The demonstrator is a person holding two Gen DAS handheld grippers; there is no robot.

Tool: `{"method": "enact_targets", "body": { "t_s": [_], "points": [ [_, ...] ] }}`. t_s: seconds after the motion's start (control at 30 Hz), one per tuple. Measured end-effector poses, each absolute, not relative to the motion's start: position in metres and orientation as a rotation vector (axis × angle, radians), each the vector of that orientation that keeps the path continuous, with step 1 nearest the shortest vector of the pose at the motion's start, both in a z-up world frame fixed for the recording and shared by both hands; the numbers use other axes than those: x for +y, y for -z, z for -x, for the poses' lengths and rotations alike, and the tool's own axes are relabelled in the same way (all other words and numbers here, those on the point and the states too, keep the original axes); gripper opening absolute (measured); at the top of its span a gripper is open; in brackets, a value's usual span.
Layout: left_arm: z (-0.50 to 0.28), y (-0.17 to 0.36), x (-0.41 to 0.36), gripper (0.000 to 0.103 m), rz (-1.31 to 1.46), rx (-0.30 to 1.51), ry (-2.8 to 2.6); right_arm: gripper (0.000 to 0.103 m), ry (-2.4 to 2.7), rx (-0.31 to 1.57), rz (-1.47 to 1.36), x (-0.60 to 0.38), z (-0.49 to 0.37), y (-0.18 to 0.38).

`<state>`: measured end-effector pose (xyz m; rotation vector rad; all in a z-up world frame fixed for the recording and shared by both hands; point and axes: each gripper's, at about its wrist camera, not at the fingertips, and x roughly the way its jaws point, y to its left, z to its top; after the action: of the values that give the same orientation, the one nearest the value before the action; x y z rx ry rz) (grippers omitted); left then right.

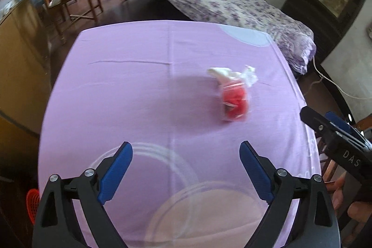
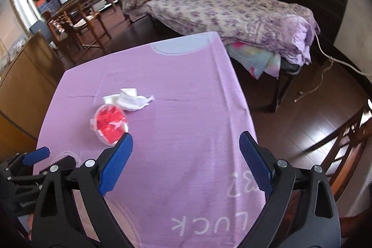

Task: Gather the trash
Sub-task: 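Move both tools back over the table toward the clear cup, then close the left gripper on the clear cup with red contents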

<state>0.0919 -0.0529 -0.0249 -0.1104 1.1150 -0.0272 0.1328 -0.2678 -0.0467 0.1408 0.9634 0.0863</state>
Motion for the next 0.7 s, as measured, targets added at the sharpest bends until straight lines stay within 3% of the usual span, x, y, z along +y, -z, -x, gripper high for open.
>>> {"method": "enact_targets", "body": {
  "t_s": [0.57,0.7],
  "points": [
    [-0.137,0.042,-0.098,0.09,0.154,1.106,0.048,0.089,0.012,0.971,-0.246,-0.305,-0.142,0.052],
    [-0.145,0.047,-0.103,0.081,0.157,1.111,0.047,0.089,0.006,0.976,-0.253,-0.306,-0.144,0.055]
  ]
}}
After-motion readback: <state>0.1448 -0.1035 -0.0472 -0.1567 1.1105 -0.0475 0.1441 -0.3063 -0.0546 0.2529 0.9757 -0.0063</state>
